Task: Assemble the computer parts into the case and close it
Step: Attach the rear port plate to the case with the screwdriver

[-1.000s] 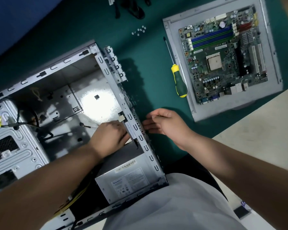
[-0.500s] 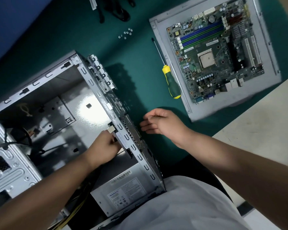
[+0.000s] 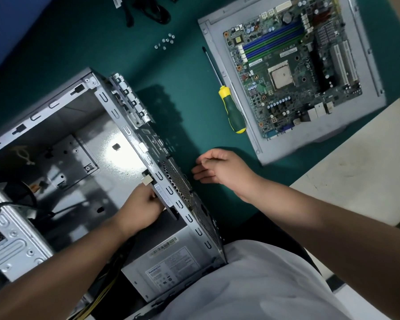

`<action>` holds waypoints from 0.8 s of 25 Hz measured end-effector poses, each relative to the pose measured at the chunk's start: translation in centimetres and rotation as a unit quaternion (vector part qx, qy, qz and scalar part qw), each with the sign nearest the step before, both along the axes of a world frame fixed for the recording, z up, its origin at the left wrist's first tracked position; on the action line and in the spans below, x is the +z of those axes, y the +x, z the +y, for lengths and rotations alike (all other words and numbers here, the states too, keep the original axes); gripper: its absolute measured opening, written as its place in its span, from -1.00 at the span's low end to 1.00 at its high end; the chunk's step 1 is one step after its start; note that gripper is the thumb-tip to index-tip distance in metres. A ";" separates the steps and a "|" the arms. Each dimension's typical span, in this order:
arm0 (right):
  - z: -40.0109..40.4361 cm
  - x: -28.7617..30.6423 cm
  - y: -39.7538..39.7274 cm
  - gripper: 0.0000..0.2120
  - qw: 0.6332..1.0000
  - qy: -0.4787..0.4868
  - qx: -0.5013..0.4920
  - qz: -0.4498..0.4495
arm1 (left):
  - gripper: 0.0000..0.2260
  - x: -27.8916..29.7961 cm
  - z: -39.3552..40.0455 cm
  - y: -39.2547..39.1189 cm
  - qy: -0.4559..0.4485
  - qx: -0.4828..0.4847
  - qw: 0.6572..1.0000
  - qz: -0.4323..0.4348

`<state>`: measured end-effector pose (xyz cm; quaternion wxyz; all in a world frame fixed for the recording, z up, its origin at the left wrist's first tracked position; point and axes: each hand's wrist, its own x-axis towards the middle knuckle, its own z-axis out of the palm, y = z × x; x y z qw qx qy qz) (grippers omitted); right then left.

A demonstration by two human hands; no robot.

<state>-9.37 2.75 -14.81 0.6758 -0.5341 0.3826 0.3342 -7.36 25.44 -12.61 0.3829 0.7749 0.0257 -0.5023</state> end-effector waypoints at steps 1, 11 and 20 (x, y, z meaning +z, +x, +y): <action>0.0 -0.1 0.0 -0.81 1.000 0.000 0.000 -0.001 | -0.64 -0.1 0.0 -0.1 -0.002 0.005 1.000 -0.006; 0.1 -0.4 -0.2 -0.80 1.000 -0.008 -0.020 -0.012 | -0.66 0.5 -0.2 0.0 -0.013 0.030 0.999 -0.002; 0.4 -1.0 -0.4 -0.81 0.999 -0.024 -0.036 -0.017 | -0.62 0.6 -0.7 -0.2 -0.055 0.059 0.997 0.001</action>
